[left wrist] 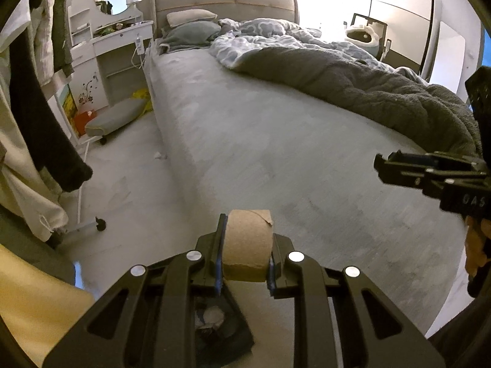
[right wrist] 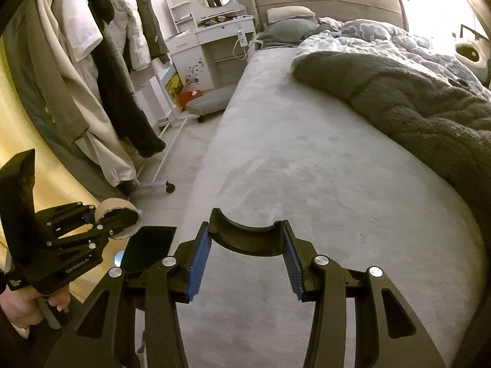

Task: Collect trash
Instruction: 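Lift and carry the tape roll and black piece over the black bin, then open the right tool then the left tool to drop both into the bin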

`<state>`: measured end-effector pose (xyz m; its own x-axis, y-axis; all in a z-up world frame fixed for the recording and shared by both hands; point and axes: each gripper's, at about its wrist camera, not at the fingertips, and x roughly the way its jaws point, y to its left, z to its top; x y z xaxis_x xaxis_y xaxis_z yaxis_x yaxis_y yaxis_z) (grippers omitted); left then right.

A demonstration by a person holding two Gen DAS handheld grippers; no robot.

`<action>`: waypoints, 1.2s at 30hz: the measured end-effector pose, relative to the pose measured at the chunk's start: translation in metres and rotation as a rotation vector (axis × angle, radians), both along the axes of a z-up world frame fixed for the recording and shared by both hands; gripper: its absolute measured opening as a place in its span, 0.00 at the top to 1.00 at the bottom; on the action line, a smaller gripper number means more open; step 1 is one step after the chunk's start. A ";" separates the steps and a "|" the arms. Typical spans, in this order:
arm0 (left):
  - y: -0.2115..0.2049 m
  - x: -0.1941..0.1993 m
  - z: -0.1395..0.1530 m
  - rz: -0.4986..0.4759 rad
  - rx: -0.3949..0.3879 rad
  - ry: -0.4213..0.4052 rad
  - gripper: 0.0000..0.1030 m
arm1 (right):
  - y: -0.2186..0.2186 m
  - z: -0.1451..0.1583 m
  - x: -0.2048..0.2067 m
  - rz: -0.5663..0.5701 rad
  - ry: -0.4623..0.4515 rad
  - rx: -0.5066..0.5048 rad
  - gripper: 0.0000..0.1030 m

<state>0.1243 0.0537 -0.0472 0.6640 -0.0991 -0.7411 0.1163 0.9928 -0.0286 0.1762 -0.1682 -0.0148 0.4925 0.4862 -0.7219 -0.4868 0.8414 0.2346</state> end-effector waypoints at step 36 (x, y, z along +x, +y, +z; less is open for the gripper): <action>0.107 -0.019 -0.086 0.132 -0.028 0.348 0.78 | 0.130 -0.015 -0.012 0.227 0.033 -0.012 0.55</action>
